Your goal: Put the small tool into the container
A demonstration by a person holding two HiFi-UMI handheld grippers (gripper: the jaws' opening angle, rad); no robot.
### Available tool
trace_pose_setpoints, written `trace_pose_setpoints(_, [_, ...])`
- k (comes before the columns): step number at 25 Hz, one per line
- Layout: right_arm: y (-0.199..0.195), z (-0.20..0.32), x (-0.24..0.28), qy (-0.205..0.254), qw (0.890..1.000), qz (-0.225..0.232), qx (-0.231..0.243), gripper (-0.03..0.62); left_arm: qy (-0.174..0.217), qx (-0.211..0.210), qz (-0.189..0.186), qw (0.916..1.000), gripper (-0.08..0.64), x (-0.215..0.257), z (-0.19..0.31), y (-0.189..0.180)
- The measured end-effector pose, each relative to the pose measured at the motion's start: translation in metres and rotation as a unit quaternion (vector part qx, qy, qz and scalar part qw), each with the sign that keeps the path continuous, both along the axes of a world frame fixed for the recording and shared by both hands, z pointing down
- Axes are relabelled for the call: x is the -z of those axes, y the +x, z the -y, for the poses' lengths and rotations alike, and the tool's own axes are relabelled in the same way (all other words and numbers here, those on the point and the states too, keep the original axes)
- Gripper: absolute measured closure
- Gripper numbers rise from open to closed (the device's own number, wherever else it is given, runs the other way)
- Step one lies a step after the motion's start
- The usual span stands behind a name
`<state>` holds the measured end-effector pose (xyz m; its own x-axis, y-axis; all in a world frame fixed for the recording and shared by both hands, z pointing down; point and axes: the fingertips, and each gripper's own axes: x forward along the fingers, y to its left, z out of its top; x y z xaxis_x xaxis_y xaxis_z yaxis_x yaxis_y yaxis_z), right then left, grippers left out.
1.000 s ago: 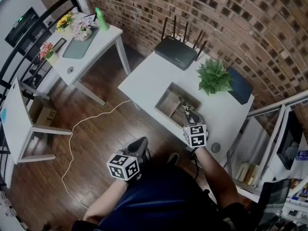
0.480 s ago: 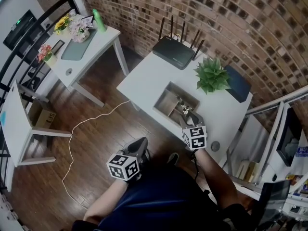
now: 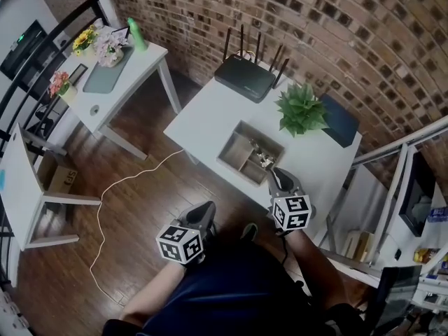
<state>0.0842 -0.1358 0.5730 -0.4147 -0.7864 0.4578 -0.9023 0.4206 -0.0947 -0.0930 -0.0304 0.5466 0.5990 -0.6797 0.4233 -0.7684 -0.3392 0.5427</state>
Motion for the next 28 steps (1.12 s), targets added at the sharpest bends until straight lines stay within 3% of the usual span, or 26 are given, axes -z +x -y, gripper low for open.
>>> trace_pose_setpoints(6, [0.018, -0.03, 0.043, 0.03, 0.998, 0.053, -0.018, 0.575, 0.015, -0.028, 0.006, 0.9995, 0.555, 0.007, 0.003, 0.02])
trace_pose_setpoints(12, [0.034, -0.061, 0.078, 0.049, 0.994, 0.089, -0.028, 0.582, 0.024, -0.034, -0.001, 0.9991, 0.555, 0.022, 0.01, 0.028])
trace_pose_setpoints(17, [0.037, -0.07, 0.113, 0.085, 0.991, 0.104, -0.03, 0.581, 0.079, -0.043, 0.034, 0.9954, 0.555, 0.042, 0.016, 0.041])
trace_pose_setpoints(28, [0.02, -0.084, 0.163, 0.147, 0.982, 0.111, 0.025, 0.581, 0.091, -0.062, 0.035, 0.9933, 0.555, 0.048, 0.015, 0.055])
